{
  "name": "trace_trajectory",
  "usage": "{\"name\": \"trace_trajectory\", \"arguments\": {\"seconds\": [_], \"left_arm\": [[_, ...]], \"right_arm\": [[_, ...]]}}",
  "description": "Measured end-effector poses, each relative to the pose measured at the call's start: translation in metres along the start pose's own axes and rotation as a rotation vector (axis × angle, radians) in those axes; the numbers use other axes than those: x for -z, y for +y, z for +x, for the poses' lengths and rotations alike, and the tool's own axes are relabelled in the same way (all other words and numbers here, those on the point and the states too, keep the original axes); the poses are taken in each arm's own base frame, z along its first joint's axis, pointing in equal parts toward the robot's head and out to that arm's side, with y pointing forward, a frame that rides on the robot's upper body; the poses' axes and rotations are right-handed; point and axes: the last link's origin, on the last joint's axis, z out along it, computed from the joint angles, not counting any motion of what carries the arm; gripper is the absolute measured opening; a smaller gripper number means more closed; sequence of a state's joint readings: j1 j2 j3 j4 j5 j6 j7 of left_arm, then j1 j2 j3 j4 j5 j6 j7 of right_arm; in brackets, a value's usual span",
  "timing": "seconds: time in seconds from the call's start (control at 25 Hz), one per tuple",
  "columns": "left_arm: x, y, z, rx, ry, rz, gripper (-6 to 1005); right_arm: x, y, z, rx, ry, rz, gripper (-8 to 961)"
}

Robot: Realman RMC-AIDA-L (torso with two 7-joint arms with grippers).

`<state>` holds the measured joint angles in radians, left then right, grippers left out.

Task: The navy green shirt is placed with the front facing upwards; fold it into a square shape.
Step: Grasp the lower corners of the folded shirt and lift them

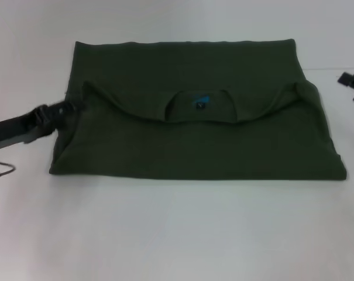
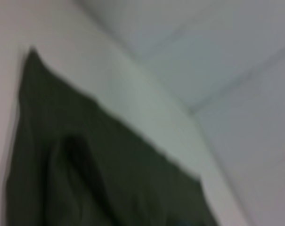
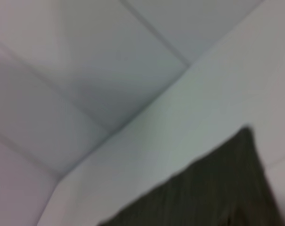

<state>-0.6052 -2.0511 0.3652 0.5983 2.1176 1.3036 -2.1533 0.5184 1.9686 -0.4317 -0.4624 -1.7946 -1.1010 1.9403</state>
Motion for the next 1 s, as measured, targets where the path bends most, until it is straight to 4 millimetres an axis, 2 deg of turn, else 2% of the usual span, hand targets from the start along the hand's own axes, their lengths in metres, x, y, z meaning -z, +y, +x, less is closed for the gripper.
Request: {"name": "trace_trajectory", "arguments": {"seconds": [0.16, 0.36, 0.64, 1.0], "left_arm": [[0.015, 0.001, 0.018, -0.100, -0.172, 0.121, 938], [0.015, -0.005, 0.026, -0.152, -0.254, 0.236, 937], [0.000, -0.009, 0.016, -0.193, -0.294, 0.284, 937], [-0.015, -0.002, 0.010, -0.238, -0.318, 0.268, 936]], "right_arm": [[0.013, 0.000, 0.008, 0.011, 0.092, -0.045, 939], [0.022, -0.003, 0.018, 0.009, 0.130, -0.056, 939], [0.023, -0.004, 0.023, 0.009, 0.135, -0.049, 938], [0.018, -0.002, 0.022, 0.019, 0.147, -0.049, 936]]}}
